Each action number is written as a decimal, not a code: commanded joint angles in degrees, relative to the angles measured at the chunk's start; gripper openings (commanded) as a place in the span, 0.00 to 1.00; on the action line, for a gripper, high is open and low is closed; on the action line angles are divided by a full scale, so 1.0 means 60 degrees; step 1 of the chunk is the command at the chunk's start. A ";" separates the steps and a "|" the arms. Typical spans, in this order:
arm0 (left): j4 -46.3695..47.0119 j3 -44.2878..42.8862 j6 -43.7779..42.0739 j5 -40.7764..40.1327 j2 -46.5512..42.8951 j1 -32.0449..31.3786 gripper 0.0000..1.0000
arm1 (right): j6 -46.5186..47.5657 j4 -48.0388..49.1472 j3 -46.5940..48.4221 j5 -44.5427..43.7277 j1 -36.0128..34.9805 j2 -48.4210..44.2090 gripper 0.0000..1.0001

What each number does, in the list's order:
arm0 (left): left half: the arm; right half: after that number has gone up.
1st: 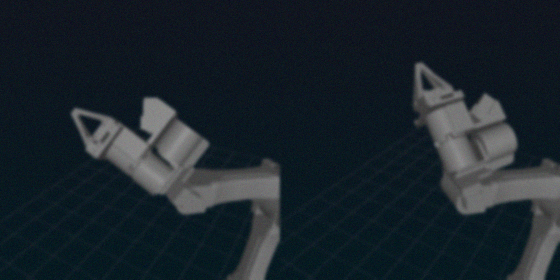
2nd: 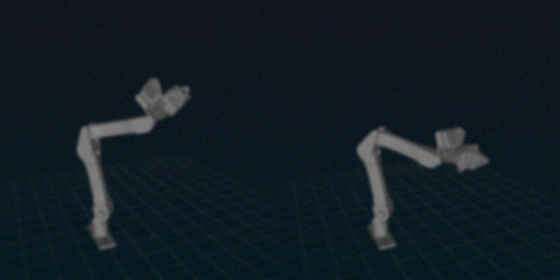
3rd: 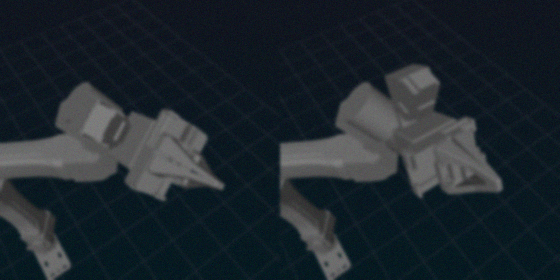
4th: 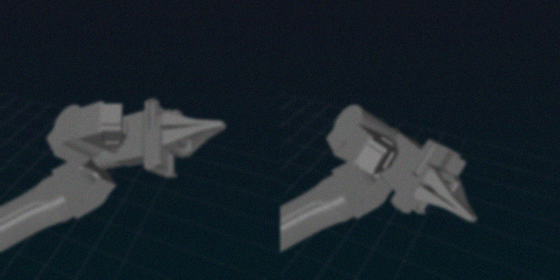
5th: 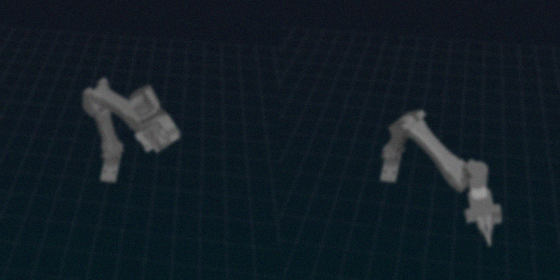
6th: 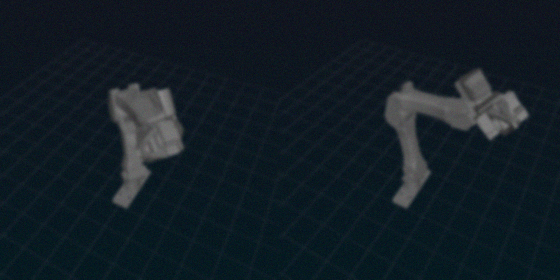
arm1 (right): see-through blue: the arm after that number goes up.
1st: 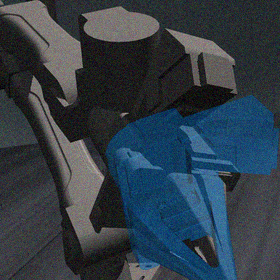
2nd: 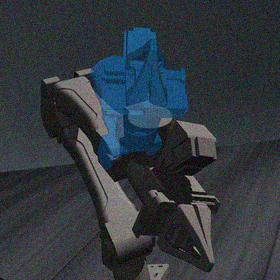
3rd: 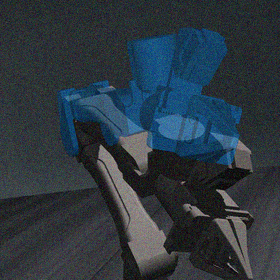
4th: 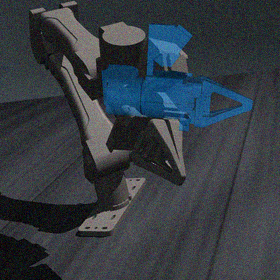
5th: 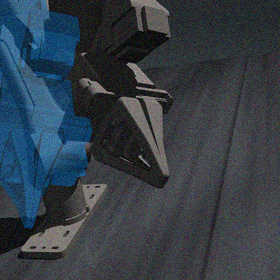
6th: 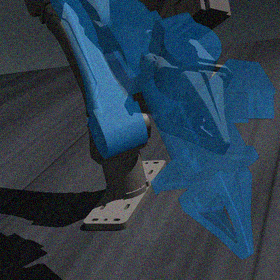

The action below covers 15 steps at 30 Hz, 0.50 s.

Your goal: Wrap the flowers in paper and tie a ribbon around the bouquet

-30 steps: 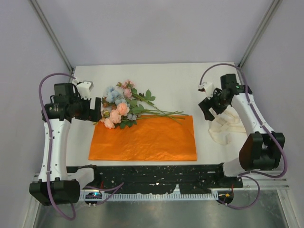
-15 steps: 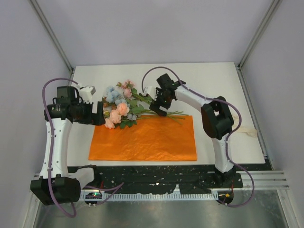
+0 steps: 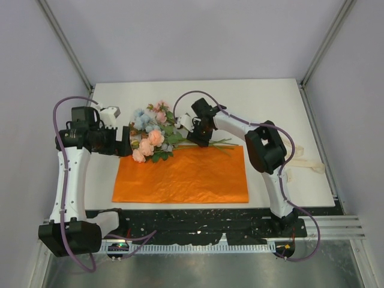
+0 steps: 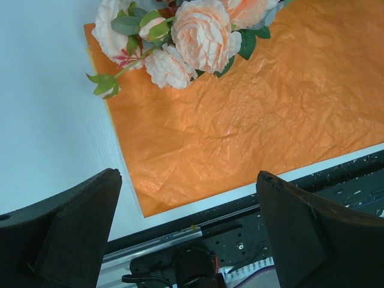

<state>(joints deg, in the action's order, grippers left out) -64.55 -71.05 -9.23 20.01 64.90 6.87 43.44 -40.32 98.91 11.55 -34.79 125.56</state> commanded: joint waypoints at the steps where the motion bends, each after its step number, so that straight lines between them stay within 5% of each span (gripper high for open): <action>1: 0.0095 -0.0536 -0.0130 -0.0171 0.0052 0.0070 1.00 | 0.0303 -0.0251 0.0535 -0.0694 -0.0076 0.0328 0.55; 6: 0.0183 -0.0639 -0.0233 -0.0303 0.0110 0.0085 1.00 | 0.0699 -0.0810 0.0463 -0.0607 -0.0018 0.0343 0.54; 12: 0.0183 -0.0756 -0.0248 -0.0244 0.0169 0.0099 1.00 | 0.0203 -0.1146 0.1032 -0.0694 0.0259 0.0621 0.06; 15: 0.0124 -0.0859 -0.0306 -0.0288 0.0198 0.0114 1.00 | -0.0295 -0.1337 0.1429 -0.0972 0.0626 0.0841 0.06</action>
<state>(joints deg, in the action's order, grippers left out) -64.51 -73.30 -9.74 18.44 66.02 7.03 45.32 -45.60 103.79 8.82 -33.98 128.60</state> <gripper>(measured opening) 0.994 0.101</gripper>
